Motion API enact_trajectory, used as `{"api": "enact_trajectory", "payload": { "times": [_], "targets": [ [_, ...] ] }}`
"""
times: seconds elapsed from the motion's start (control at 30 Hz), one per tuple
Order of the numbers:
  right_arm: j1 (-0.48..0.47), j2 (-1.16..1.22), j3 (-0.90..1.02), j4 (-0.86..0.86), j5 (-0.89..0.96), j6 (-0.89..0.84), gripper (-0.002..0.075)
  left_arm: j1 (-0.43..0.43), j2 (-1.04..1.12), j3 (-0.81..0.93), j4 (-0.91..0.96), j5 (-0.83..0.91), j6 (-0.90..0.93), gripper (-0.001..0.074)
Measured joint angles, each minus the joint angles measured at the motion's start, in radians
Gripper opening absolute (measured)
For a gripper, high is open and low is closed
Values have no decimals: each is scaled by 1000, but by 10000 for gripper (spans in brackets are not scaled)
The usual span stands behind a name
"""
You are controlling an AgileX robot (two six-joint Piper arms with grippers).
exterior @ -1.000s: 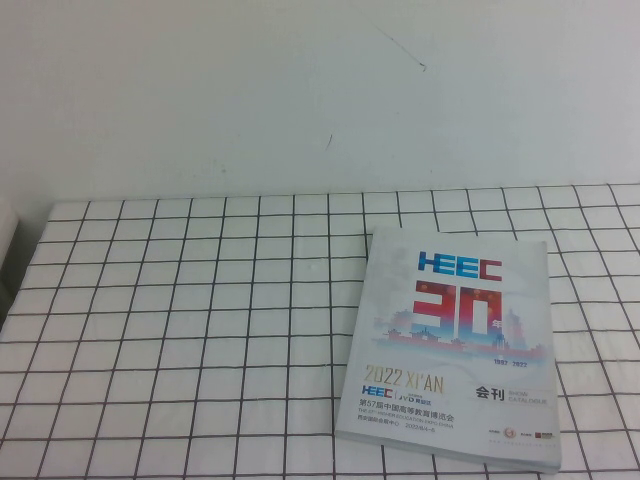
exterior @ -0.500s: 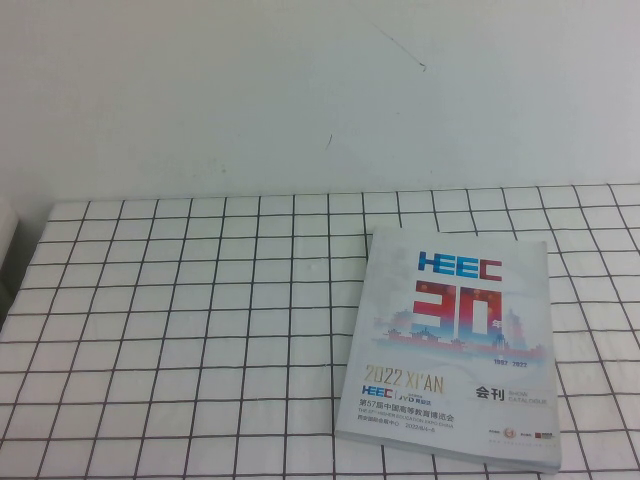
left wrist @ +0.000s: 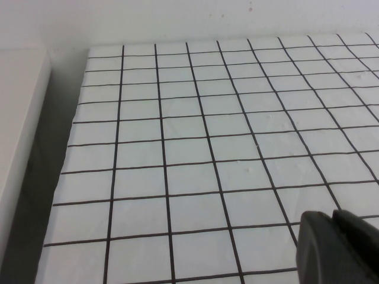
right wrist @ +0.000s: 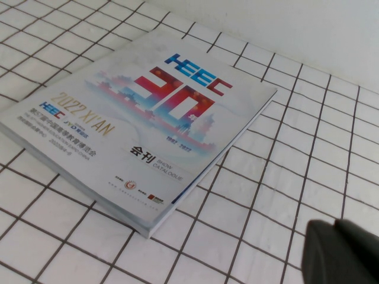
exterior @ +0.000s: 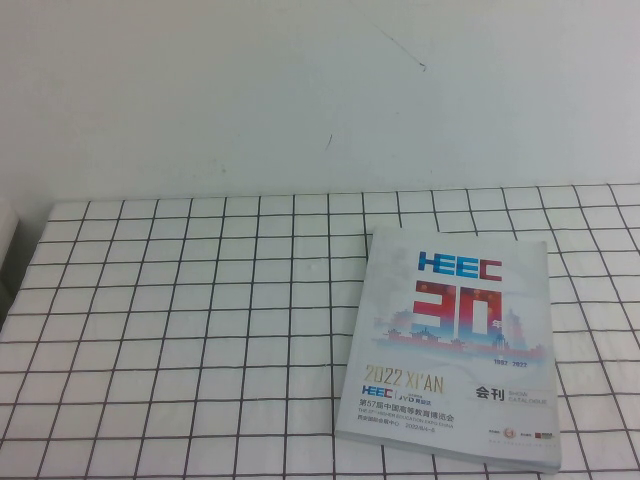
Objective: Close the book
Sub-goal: 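Close the open booklet and leave it lying on the table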
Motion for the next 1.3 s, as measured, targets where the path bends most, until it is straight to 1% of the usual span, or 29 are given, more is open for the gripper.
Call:
{"api": "enact_trajectory", "payload": {
  "times": [0.17, 0.23, 0.33, 0.43, 0.5, 0.63, 0.73, 0.87, 1.3],
  "targets": [
    [-1, -35, 37, 0, -33, 0, -3, 0, 0, 0, 0, 0, -2, -4],
    [-21, -77, 66, -11, -53, 2, -3, 0, 0, 0, 2, 0, -2, -4],
    [-91, -158, 116, -81, -81, 9, -3, 0, 0, 0, 2, 0, -2, -4],
    [-179, -180, 175, -153, -126, 58, -3, 0, 0, 0, 3, 0, 8, -4],
    [-204, -180, 214, -168, -156, 87, -3, 0, 0, 0, 3, 0, 14, -4],
    [-205, -180, 306, -193, -195, 152, -3, 0, 0, 0, 5, 0, 22, -4],
    [-194, -180, 360, -202, -267, 223, -3, 0, 0, 0, 5, 0, 22, -4],
    [-190, -180, 368, -199, -309, 252, -3, 0, 0, 0, 7, 0, 23, -4],
    [-175, -180, 370, -189, -316, 275, -3, 0, 0, 0, 7, 0, 23, -4]
  ]
}}
